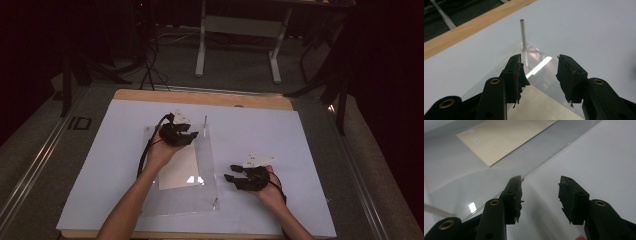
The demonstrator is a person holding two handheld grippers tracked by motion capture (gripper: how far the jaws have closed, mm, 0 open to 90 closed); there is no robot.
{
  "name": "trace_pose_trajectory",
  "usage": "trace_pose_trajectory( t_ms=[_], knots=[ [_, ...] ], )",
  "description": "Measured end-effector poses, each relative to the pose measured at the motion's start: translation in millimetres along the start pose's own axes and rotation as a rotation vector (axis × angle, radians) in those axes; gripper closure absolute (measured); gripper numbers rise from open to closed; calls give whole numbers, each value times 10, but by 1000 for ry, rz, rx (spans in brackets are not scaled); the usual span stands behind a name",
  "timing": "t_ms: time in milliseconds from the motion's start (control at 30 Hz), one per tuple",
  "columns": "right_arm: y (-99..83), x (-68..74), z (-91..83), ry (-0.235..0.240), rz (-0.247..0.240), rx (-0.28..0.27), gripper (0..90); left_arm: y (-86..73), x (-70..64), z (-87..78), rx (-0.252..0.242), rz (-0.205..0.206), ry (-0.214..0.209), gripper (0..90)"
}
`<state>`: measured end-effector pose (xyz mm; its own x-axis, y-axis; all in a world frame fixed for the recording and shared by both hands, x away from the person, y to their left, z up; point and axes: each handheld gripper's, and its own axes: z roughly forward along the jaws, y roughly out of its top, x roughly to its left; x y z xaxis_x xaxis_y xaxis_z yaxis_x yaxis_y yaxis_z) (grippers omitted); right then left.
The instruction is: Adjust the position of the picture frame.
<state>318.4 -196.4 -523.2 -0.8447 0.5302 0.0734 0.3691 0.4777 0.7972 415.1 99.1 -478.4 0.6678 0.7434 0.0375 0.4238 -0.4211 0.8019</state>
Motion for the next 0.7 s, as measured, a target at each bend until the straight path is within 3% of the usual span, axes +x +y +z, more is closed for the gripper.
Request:
trace_pose_trajectory(
  t_ms=[133,267,400,700],
  knots=[
    [-52,126,1,35,-9,5,527,52,43,102,-23,-3,-23,543],
    [-58,198,-17,49,-30,7,527,78,57,196,-5,0,-25,543],
    [-83,279,-78,73,-51,-6,530,79,78,341,-1,-23,-40,542],
    [-162,375,-158,140,-69,-10,545,25,173,542,30,-86,-9,547]
  ],
)
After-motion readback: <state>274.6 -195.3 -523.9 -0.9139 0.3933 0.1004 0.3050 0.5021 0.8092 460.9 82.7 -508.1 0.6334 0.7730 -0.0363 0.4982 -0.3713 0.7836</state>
